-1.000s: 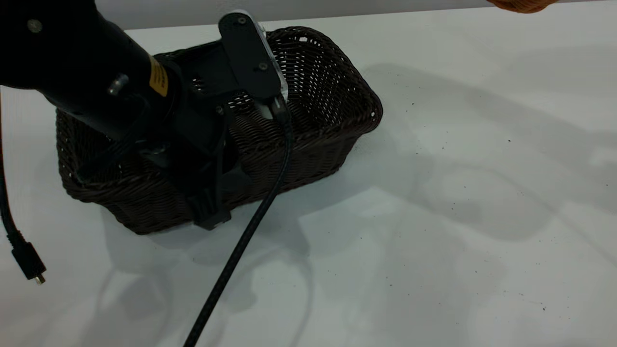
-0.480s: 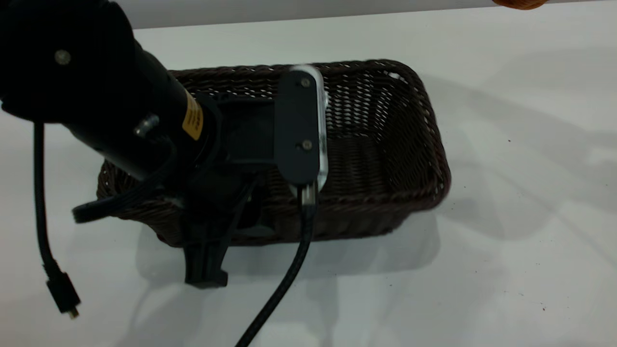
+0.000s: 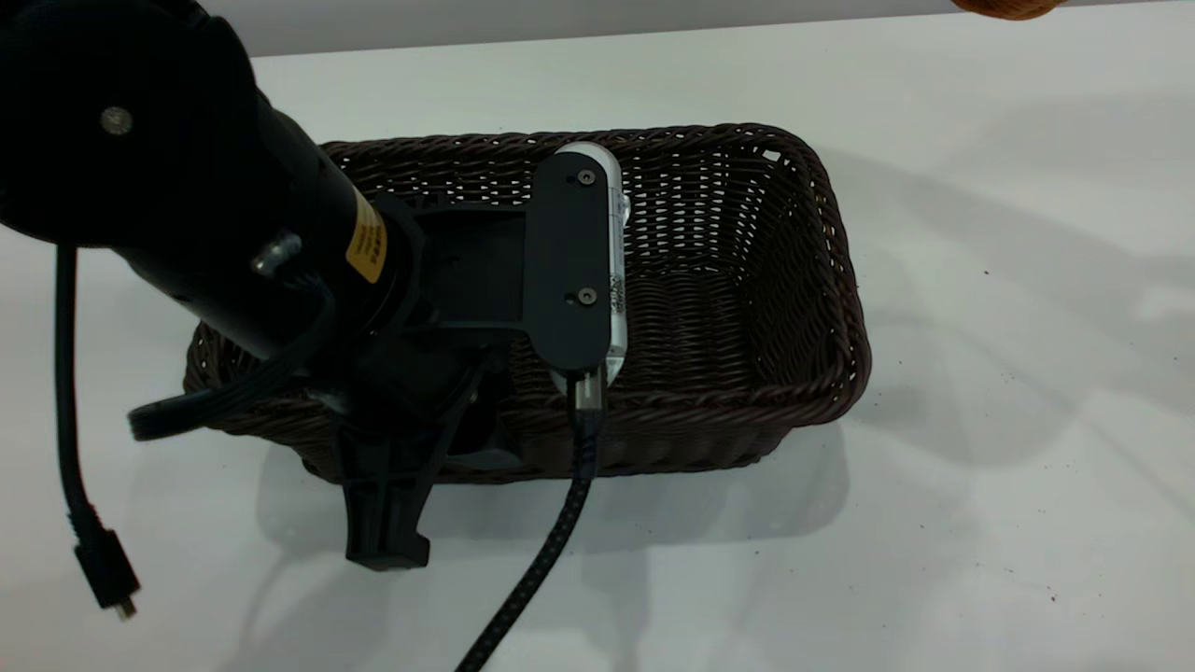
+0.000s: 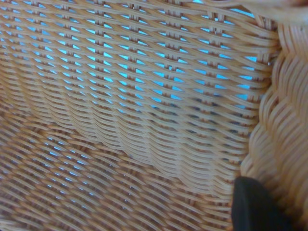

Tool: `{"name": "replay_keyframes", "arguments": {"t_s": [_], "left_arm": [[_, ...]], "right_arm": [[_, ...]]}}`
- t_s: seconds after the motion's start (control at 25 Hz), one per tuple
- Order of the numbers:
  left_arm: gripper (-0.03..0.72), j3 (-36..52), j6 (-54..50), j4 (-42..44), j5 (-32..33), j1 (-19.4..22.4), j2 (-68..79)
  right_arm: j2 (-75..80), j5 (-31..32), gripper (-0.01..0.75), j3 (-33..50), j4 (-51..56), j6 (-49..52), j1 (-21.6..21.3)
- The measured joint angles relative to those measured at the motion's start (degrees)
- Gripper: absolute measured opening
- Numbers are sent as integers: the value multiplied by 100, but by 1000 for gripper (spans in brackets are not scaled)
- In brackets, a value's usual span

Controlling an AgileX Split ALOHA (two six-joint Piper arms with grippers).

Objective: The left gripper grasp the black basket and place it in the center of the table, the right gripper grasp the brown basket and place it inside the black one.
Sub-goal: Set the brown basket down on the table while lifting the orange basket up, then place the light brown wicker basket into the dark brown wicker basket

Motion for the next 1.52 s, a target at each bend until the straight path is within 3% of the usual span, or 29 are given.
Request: {"name": "replay_keyframes", "arguments": {"t_s": [0.2, 0.44, 0.6, 1.16, 1.36, 1.52], "left_arm": [[165, 5, -24, -5, 114, 0, 0], [427, 0, -61, -11, 41, 0, -83], [517, 0, -227, -11, 41, 0, -450], [530, 0, -335, -14, -171, -689, -2686], [530, 0, -335, -21, -184, -695, -3385], [530, 0, -335, -35, -395, -695, -3840]], "right_arm": [[0, 0, 111, 0, 0, 0, 0], [0, 0, 111, 0, 6, 0, 0], [0, 60, 111, 0, 24, 0, 0], [260, 750, 111, -1140, -568, 531, 116], [638, 1166, 111, -1513, -777, 660, 157], [1027, 1386, 111, -1795, -1150, 879, 493]]}}
